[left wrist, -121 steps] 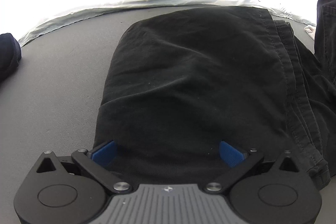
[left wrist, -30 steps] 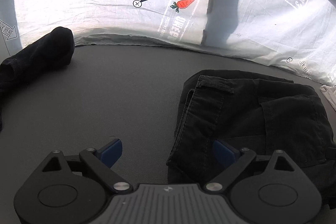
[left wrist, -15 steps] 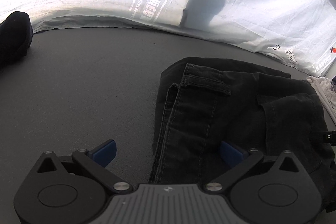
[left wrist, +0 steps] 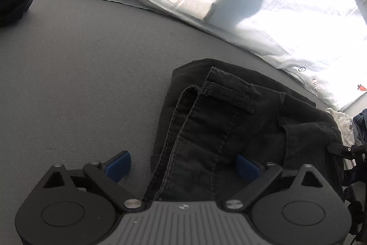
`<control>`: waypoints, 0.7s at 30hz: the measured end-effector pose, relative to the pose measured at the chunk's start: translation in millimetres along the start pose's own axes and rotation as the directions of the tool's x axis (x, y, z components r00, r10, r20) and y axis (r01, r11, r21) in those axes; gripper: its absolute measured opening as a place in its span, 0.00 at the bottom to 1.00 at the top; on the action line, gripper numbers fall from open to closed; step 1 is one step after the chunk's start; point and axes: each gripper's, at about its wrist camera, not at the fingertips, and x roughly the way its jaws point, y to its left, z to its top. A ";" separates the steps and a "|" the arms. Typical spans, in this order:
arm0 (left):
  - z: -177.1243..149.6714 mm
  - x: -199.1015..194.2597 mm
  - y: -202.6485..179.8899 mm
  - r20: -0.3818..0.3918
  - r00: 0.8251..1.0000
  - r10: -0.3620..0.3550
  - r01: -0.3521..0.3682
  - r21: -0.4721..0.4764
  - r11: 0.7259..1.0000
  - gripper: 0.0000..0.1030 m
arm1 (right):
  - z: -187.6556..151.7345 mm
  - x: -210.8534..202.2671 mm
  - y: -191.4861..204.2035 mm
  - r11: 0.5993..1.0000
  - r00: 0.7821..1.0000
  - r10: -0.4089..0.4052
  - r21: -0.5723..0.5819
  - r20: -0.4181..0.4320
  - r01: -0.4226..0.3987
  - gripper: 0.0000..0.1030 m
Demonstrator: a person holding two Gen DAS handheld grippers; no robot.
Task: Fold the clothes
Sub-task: 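Grasp the folded trousers bundle with both tools and lift it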
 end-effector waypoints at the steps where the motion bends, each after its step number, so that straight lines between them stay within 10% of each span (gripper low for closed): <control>1: -2.5 -2.6 1.6 0.012 1.000 -0.021 0.021 -0.038 0.999 0.63 | -0.3 -1.8 -8.0 0.995 0.999 0.039 0.092 0.021 -0.041 0.97; 5: -10.7 -13.5 -4.5 0.073 0.997 0.003 0.002 -0.066 0.998 0.42 | -11.6 -14.0 -17.7 0.986 0.997 0.043 0.156 0.065 -0.053 0.50; 8: -6.4 -24.0 -10.3 0.084 0.996 -0.010 0.017 -0.080 0.997 0.25 | -23.5 -27.3 -12.1 0.982 0.992 0.085 0.160 0.098 -0.100 0.33; 21: -12.0 -83.9 -60.9 0.165 0.967 -0.196 0.185 0.083 0.979 0.18 | -88.6 -111.9 16.5 0.915 0.916 0.261 0.226 0.303 -0.335 0.30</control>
